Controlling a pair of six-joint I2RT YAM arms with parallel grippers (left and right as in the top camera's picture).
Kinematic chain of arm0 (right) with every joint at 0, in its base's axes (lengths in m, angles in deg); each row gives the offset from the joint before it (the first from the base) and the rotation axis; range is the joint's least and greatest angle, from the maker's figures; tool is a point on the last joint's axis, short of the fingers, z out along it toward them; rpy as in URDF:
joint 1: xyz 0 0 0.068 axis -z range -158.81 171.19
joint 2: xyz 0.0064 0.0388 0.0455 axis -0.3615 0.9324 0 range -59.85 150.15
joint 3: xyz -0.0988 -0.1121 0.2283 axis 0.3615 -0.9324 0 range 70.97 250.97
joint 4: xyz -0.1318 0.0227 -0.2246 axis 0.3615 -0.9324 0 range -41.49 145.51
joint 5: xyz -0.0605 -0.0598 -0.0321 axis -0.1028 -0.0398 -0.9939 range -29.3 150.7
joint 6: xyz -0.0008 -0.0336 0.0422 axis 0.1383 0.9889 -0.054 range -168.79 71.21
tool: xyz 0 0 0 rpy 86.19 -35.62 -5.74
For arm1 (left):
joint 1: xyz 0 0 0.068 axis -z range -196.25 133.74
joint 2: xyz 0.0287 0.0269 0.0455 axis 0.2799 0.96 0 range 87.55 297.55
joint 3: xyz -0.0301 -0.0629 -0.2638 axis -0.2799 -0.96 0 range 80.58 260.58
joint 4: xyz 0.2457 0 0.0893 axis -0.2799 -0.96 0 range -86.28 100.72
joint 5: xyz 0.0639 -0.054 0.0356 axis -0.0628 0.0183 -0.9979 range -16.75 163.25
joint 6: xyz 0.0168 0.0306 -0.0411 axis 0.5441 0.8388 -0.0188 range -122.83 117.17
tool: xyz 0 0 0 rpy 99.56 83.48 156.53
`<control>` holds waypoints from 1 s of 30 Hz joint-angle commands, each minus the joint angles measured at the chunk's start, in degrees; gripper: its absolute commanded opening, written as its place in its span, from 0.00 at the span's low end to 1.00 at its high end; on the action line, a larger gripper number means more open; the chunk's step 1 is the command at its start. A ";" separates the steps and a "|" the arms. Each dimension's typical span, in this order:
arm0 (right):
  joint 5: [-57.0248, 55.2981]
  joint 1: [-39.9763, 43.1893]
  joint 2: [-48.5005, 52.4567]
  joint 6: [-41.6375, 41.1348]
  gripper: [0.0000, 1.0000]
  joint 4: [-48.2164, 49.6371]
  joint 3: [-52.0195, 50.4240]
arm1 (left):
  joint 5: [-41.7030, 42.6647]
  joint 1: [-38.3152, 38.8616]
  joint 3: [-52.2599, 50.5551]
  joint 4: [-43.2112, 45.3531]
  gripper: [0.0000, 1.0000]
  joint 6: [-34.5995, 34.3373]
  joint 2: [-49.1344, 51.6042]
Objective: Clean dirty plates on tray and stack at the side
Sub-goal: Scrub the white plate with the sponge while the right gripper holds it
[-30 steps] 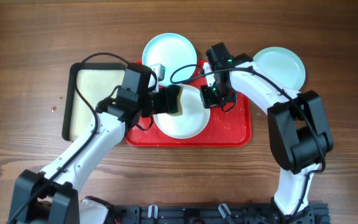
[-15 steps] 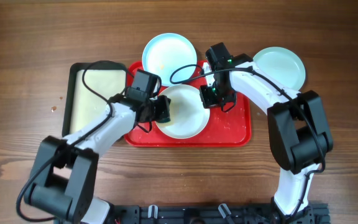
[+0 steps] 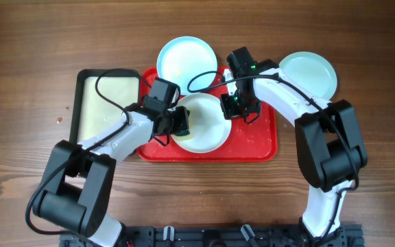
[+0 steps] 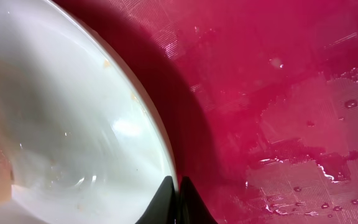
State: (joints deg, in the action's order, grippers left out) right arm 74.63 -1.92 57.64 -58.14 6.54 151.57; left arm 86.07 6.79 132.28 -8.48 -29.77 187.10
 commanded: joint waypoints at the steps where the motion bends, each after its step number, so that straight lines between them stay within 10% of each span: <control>1: 0.76 -0.31 0.81 0.33 0.04 0.17 -0.44 | -0.94 1.75 -0.02 0.68 0.04 -1.92 2.05; 30: 0.74 -0.31 0.81 0.37 0.04 0.04 -0.44 | -0.70 11.67 -0.02 8.83 0.04 -11.13 7.30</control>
State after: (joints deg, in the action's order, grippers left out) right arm 73.69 -1.49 57.66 -58.16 6.48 151.57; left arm 83.51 15.54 133.37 1.12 -38.95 191.08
